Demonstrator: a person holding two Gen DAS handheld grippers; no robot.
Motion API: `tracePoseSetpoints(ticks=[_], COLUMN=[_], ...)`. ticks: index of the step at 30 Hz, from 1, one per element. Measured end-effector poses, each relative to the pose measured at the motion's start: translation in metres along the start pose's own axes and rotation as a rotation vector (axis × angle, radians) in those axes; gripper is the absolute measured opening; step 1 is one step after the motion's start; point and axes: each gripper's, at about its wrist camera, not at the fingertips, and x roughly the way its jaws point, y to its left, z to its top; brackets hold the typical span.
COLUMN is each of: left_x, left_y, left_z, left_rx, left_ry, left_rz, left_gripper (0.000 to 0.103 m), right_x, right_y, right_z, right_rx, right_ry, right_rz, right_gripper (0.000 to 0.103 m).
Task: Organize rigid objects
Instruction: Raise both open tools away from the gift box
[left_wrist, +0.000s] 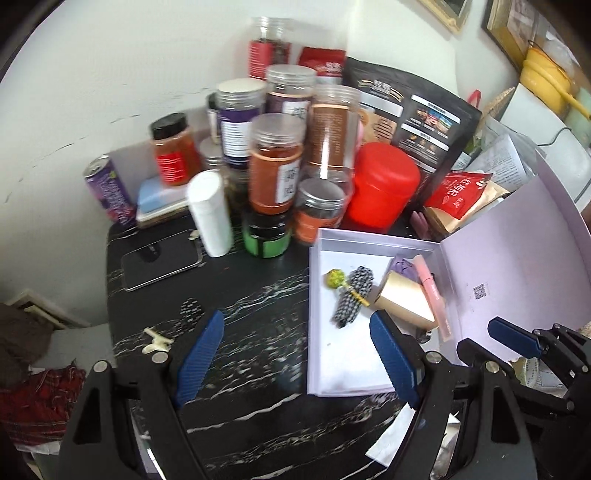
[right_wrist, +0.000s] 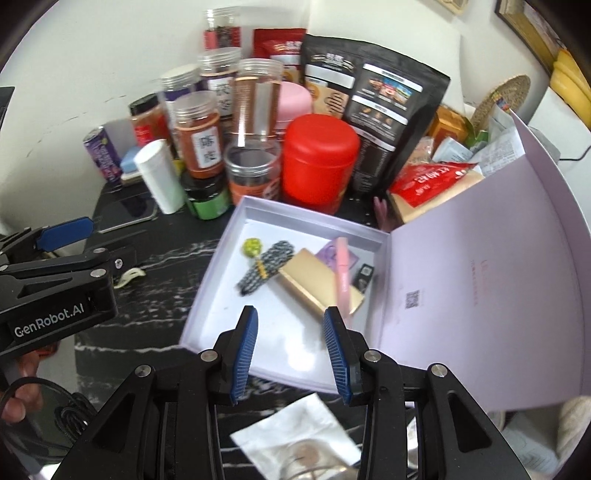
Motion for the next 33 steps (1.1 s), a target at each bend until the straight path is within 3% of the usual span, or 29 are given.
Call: tracePoseSetpoints(ticks=[17, 33], left_x=[-0.060, -0.071], left_y=[0.046, 0.099], left_z=[-0.053, -0.115], left_rx=[-0.060, -0.144], left_ry=[-0.036, -0.001], left_rz=[0.064, 0.079], left_gripper=[0.082, 0.082], right_x=[-0.030, -0.028], right_y=[0.059, 0.106], right_z=[-0.045, -0.093], right_rx=[-0.070, -0.085], right_ry=[-0.010, 0.046], right_rz=[0.063, 0.135], right_gripper=[0.040, 0.040])
